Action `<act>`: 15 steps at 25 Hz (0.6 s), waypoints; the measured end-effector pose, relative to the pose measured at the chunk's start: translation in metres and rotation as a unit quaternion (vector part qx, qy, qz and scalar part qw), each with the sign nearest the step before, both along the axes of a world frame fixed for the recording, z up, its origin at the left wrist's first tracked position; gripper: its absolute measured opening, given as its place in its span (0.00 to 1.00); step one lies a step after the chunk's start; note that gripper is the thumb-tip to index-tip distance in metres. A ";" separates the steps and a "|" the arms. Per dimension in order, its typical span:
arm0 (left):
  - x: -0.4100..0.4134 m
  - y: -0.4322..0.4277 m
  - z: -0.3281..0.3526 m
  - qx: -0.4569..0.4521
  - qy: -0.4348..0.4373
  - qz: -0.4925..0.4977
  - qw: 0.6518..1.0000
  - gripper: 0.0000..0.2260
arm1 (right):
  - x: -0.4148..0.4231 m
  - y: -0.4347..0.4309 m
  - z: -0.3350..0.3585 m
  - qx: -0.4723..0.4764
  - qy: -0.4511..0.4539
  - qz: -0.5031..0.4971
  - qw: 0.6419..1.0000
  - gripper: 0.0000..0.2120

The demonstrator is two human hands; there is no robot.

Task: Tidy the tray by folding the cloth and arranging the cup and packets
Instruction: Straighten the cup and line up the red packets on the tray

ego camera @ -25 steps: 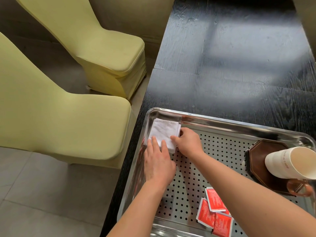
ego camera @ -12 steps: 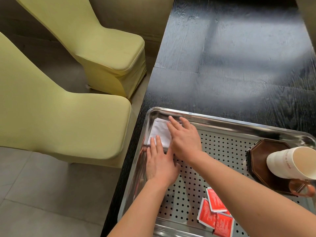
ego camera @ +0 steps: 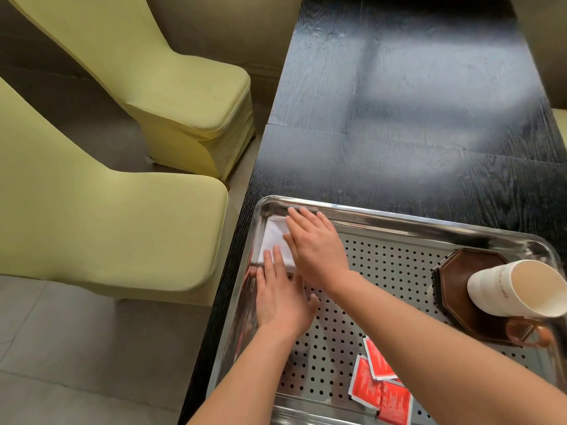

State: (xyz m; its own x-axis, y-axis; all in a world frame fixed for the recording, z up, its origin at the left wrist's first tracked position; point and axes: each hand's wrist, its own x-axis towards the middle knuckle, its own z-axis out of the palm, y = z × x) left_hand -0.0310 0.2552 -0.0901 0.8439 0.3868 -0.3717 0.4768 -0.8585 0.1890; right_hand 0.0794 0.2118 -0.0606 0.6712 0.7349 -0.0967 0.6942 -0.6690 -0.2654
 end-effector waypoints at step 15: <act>-0.016 -0.016 0.029 -0.006 -0.026 -0.022 0.999 0.36 | -0.033 -0.122 0.028 0.147 0.179 -0.192 0.954 0.18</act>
State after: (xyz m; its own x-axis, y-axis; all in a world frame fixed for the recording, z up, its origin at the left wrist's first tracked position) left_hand -0.0472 0.2392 -0.0614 0.8784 0.3446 -0.3311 0.4277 -0.8760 0.2230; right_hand 0.0466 0.0898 -0.0325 0.8585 0.4730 -0.1981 0.2432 -0.7157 -0.6547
